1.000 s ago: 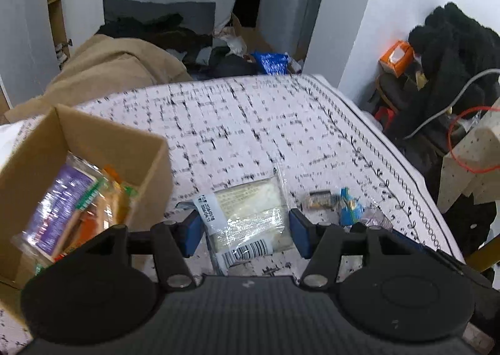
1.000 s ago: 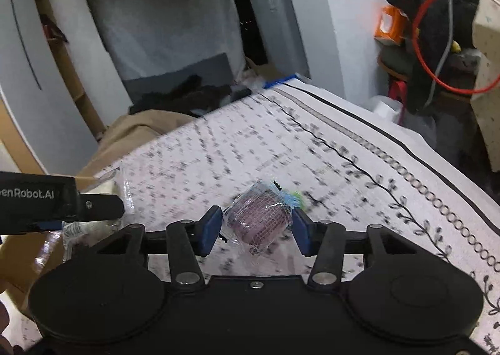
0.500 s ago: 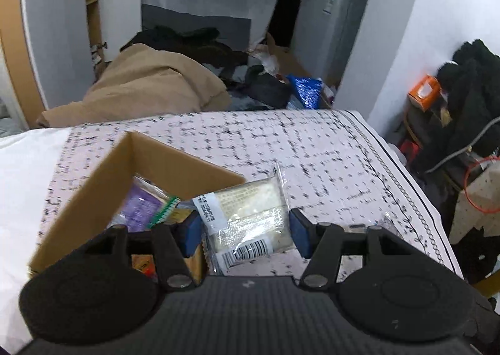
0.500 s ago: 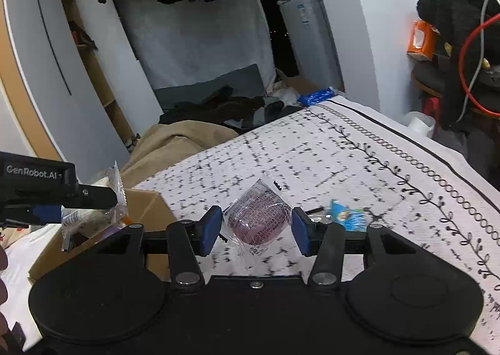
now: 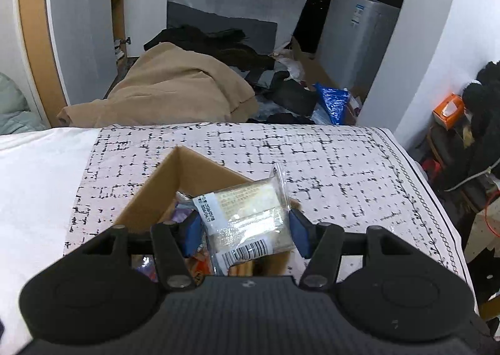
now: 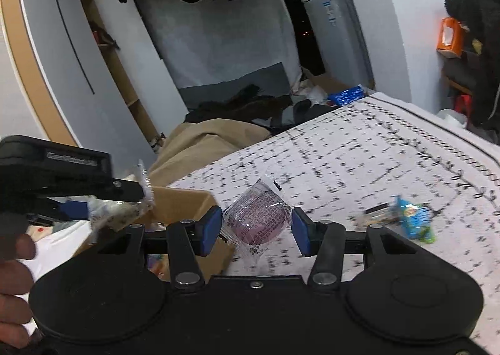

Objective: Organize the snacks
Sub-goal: 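Carry both packets over the cardboard box and open both grippers to drop them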

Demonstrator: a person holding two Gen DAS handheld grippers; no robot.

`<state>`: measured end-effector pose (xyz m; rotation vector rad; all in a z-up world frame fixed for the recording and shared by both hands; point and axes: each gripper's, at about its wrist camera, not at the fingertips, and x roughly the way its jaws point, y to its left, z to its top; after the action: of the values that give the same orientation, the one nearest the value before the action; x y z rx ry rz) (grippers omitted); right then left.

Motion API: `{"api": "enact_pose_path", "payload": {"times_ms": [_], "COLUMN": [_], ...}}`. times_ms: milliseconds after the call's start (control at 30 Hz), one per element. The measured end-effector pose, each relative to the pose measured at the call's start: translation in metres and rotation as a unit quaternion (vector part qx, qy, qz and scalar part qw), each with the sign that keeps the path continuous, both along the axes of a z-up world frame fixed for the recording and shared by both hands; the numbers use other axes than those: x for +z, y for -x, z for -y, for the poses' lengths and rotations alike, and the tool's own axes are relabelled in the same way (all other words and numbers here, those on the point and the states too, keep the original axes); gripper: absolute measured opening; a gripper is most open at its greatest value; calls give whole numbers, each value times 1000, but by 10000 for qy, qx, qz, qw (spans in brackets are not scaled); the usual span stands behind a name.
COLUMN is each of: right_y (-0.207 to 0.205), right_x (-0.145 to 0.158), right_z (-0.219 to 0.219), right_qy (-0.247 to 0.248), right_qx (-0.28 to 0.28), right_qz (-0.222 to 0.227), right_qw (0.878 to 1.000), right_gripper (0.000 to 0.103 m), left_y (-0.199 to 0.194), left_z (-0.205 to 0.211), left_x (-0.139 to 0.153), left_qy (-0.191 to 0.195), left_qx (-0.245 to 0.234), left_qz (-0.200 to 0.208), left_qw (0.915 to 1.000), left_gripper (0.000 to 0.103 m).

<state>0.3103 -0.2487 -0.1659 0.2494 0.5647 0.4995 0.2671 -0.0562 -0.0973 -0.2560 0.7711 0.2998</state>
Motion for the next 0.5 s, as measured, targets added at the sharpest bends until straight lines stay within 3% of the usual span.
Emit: {"api": "enact_pose_path", "payload": {"times_ms": [267, 367, 500], "right_y": [-1, -4, -4], "right_x": [1, 1, 6], "right_z": [-21, -18, -23], "right_qy": [15, -336, -348], "right_qx": [177, 211, 256], "right_qz": [-10, -288, -293], "right_qw": [9998, 9988, 9986], "right_gripper": [48, 48, 48], "left_y": [-11, -15, -16], "left_z": [-30, -40, -49], "left_x": [-16, -22, -20], "left_qy": [86, 231, 404], "left_qx": [400, 557, 664], "left_qz": [-88, -131, 65], "left_qw": [9991, 9981, 9970], "left_gripper": [58, 58, 59]}}
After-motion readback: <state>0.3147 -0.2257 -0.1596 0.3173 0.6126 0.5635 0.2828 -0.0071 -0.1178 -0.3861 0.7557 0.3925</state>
